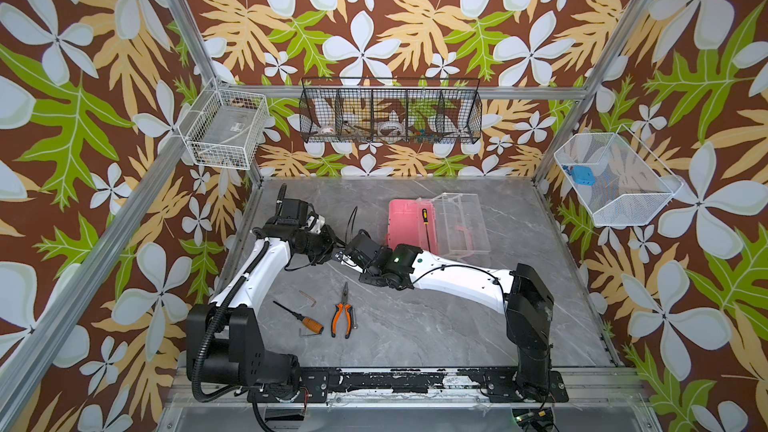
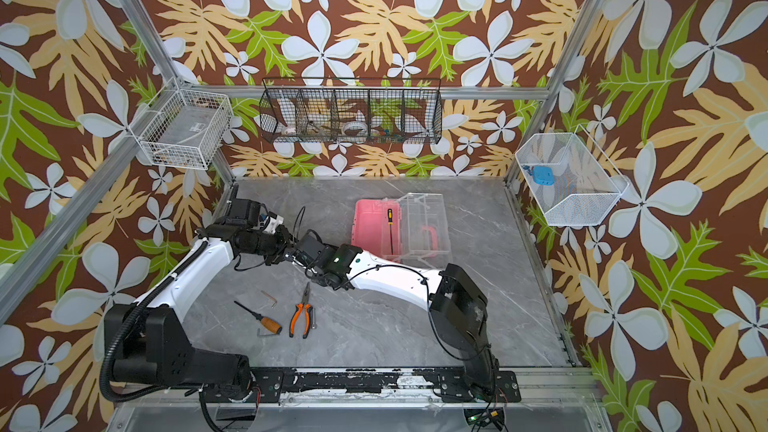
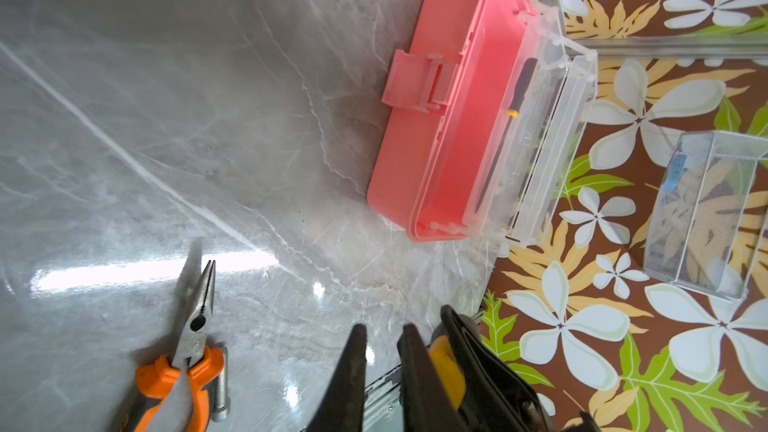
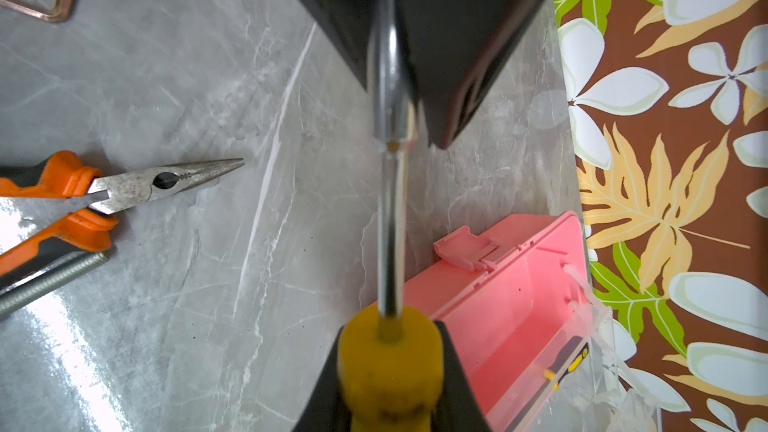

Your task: Pack the tool kit

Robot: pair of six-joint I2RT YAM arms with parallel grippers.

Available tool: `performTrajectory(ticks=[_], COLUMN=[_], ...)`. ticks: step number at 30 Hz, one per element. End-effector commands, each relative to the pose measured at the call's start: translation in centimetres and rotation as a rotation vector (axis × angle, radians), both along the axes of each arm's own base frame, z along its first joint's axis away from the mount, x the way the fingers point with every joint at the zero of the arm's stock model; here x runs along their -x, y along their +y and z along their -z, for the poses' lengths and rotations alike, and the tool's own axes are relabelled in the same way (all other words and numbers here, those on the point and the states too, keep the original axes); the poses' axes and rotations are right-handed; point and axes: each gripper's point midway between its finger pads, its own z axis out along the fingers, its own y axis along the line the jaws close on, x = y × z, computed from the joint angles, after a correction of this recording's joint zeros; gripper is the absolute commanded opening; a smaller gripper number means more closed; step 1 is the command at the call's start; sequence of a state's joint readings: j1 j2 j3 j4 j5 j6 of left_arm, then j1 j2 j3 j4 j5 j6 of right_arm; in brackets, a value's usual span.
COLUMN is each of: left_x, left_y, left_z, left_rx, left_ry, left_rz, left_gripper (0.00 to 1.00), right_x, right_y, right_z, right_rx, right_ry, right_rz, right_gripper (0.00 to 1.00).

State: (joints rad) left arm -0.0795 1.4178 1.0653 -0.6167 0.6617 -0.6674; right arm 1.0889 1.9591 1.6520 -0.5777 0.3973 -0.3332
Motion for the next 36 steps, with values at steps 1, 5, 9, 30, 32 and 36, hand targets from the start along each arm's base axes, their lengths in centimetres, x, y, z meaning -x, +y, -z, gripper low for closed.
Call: performTrajectory(ticks=[1, 5, 9, 30, 32, 36], left_x=[-0.2, -0.2, 0.0, 0.2, -0.1, -0.4], left_y=[-0.7, -0.6, -0.8, -1.5, -1.6, -1.7], left_z=[-0.7, -0.7, -0.6, -2.1, -2.8, -3.8], left_rx=[0.053, 0.051, 0.069, 0.212, 0.226, 0.242], left_ry=[-0.005, -0.002, 0.007, -0.026, -0.041, -0.057], left_rz=[-0.001, -0.01, -0.014, -0.118, -0.122, -0.126], left_gripper=[0.11, 0.02, 0.09, 0.0, 0.0, 0.0], right_x=[-0.5, -0.7, -1.2, -1.7, -1.6, -2.1], right_y=[1.2, 1.5, 1.6, 4.3, 4.6, 4.5], right_z=[-0.7, 0.0, 0.2, -0.5, -0.8, -1.6], right_rx=[-0.026, -0.022, -0.021, -0.159, -0.192, -0.289], right_ry=[-0.046, -0.04, -0.048, 0.018, 0.035, 0.109], right_rz=[0.001, 0.016, 0.036, 0.084, 0.097, 0.141], right_gripper=[0.0, 0.0, 0.0, 0.0, 0.0, 0.0])
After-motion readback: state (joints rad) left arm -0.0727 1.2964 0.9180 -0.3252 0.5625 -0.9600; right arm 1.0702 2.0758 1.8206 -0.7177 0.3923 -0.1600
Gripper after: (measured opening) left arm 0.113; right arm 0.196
